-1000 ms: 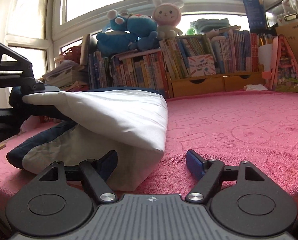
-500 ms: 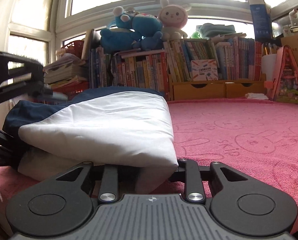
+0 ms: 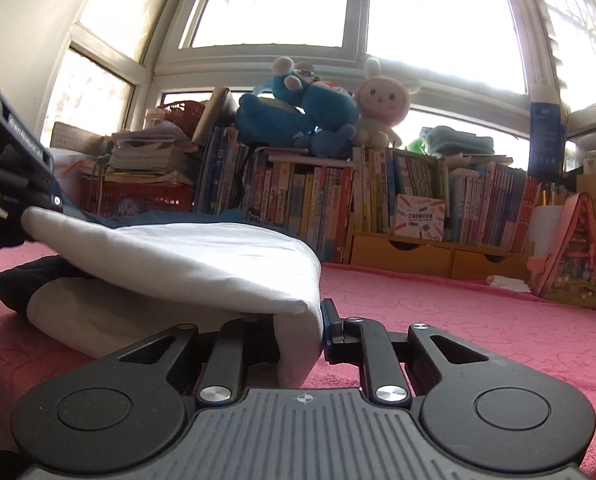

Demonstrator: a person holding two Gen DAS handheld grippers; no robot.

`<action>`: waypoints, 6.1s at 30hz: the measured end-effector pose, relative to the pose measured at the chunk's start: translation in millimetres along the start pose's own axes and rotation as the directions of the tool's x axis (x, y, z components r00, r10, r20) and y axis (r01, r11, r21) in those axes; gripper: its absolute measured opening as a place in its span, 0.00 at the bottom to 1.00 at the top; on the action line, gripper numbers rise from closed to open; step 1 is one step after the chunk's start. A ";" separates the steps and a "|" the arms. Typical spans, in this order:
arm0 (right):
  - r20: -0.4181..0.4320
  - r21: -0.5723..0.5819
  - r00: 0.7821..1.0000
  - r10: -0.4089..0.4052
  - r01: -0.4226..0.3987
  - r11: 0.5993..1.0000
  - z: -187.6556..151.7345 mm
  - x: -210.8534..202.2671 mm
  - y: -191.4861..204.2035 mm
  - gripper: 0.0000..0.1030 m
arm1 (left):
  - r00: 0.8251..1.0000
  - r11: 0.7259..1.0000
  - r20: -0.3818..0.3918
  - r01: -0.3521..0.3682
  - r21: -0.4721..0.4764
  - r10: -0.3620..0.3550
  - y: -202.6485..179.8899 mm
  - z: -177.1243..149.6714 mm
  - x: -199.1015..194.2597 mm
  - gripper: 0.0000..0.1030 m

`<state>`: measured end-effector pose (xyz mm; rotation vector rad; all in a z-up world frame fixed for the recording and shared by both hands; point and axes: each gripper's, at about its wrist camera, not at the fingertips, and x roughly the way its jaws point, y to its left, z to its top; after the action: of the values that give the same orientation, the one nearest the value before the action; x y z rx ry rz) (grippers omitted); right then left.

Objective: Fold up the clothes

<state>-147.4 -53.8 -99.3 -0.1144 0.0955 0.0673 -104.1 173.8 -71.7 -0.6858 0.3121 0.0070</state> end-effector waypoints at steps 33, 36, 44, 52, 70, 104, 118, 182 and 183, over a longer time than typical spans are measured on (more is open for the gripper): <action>0.044 -0.033 0.998 0.045 -0.044 0.998 2.7 -8.2 -3.4 0.19 | 0.843 0.894 -0.383 0.225 -0.387 -0.378 -27.3 -38.7 6.8 0.53; 0.046 -0.033 0.998 0.051 -0.049 0.998 2.9 -9.2 -3.3 0.19 | 0.850 0.898 -0.383 0.208 -0.389 -0.362 -29.8 -44.4 13.1 0.52; 0.041 -0.040 0.998 0.053 -0.051 0.998 1.6 -7.9 -5.4 0.19 | 0.913 0.942 -0.320 0.155 -0.297 -0.252 -38.0 -49.5 9.8 0.15; 0.028 -0.029 0.998 0.047 -0.047 0.998 1.8 -5.4 -5.1 0.18 | 0.922 0.940 -0.305 0.139 -0.312 -0.238 -32.2 -47.7 10.5 0.20; -0.003 -0.021 1.000 0.030 -0.030 0.999 -1.6 -2.7 -4.8 0.18 | 0.997 0.926 -0.061 0.025 -0.377 -0.052 29.5 -11.2 -30.9 0.04; -0.050 0.097 0.991 0.126 -0.121 0.988 29.3 7.8 -24.2 0.16 | 0.919 0.862 -0.267 0.131 -0.489 -0.291 10.8 -55.7 8.4 0.31; -0.043 -0.025 0.995 0.094 -0.095 0.995 26.7 6.0 -16.7 0.16 | 0.979 0.929 -0.078 -0.203 -0.309 0.188 57.6 -15.4 -35.8 0.10; 0.087 -0.741 0.926 0.366 -0.186 0.646 20.0 -21.2 126.3 0.59 | 0.900 0.766 -0.106 0.292 -0.573 -0.422 75.8 8.0 -11.2 0.08; 0.078 -0.763 0.923 0.376 -0.188 0.619 22.6 -15.9 134.0 0.60 | 0.891 0.766 -0.112 0.308 -0.564 -0.440 77.6 10.1 -11.3 0.08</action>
<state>-170.8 80.7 -90.2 -0.9328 -0.1618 0.4468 -120.4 241.3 -109.3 -1.3090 0.4035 -0.3951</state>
